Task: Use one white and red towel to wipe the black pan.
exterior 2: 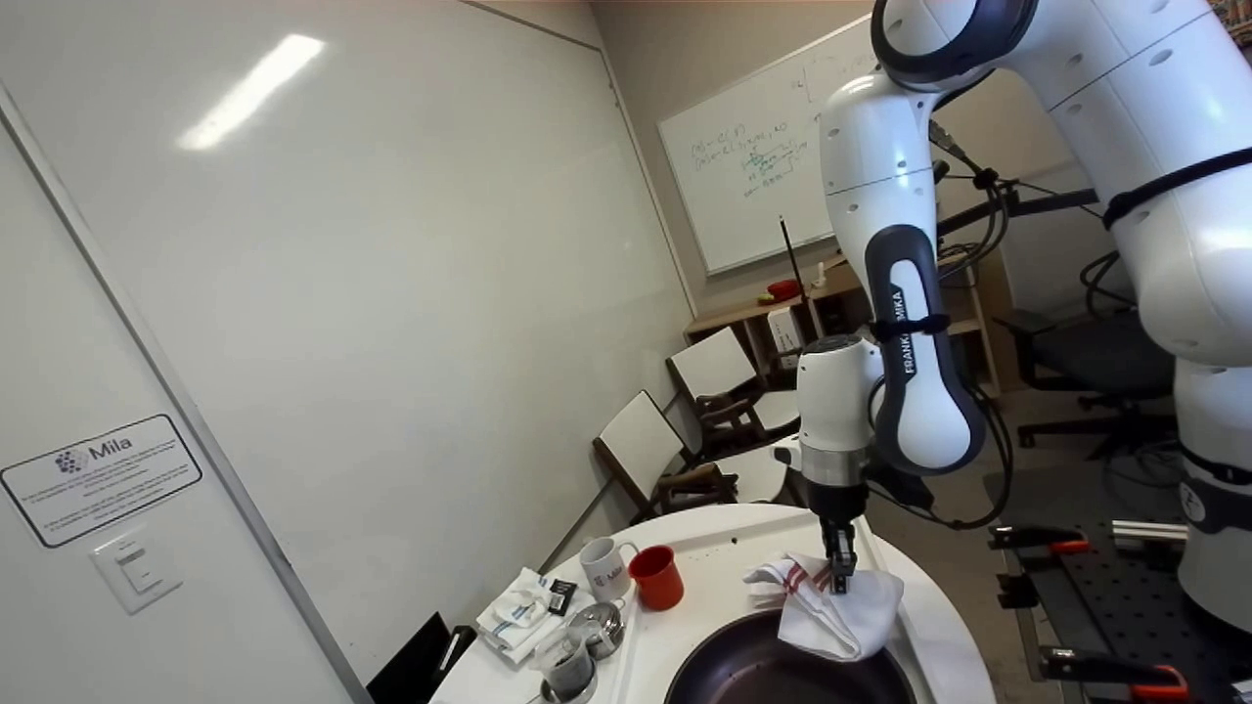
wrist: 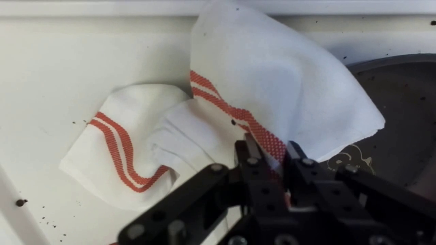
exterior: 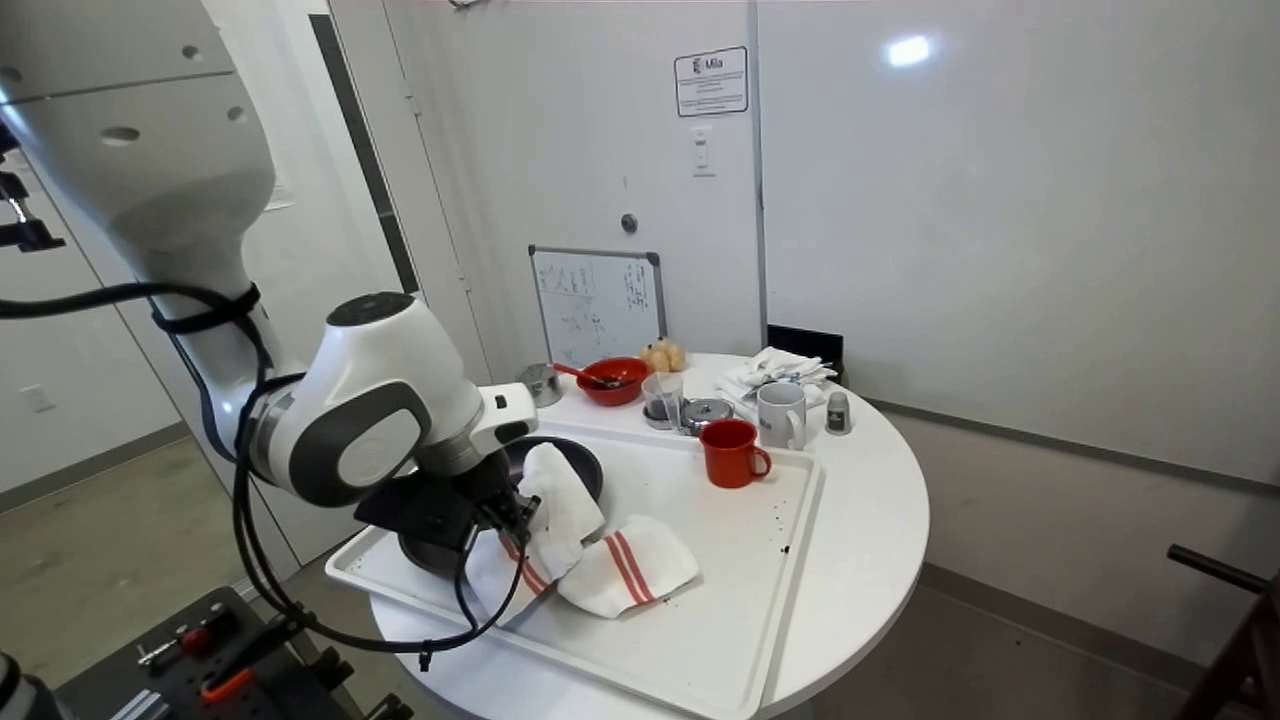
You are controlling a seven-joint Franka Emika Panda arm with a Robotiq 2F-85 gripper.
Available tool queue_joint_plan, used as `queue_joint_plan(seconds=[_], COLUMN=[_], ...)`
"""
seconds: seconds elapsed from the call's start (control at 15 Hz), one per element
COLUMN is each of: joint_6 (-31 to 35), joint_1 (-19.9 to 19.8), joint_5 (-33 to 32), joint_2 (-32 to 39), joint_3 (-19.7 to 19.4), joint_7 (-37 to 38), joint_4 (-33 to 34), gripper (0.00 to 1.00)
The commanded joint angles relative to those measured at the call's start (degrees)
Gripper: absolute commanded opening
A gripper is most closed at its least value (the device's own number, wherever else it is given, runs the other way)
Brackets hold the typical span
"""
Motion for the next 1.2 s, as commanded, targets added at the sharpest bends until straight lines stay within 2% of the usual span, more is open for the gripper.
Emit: queue_joint_plan(seconds=[0.0, 0.07, 0.13, 0.27, 0.33, 0.4, 0.47, 0.53, 0.73, 0.87, 1.0, 1.07, 1.13], joint_6=[0.0, 0.0, 0.0, -0.32, 0.64, 0.25, 0.59, 0.34, -0.87, -2.48, -4.82, -6.01, -7.6], joint_1=[-0.01, -0.01, -0.01, 2.27, 4.68, 3.32, 6.12, 5.93, 9.09, 10.52, 10.18, 11.62, 10.73], joint_5=[-0.01, -0.02, -0.03, 1.34, 3.41, 2.94, 4.99, 5.6, 8.44, 9.87, 11.2, 11.84, 12.6], joint_2=[0.0, 0.0, 0.0, -0.56, -1.44, -1.24, -1.7, -1.29, -0.41, 1.12, 3.05, 3.95, 5.32], joint_3=[0.1, 0.17, 0.22, -3.0, -6.19, -6.38, -9.92, -10.87, -16.28, -18.33, -17.78, -19.2, -18.05], joint_7=[0.09, 0.17, 0.25, 0.07, -0.49, 0.41, -0.39, -0.1, -0.12, -0.1, 0.05, -0.22, -0.3], joint_4=[0.0, 0.0, 0.0, 1.1, 1.52, 2.47, 3.28, 4.53, 8.29, 11.09, 14.02, 15.55, 17.32], gripper=[0.16, 0.16, 0.04, 0.04, 0.04, 0.04, 0.04, 0.04, 0.04, 0.04, 0.04, 0.04, 0.04])
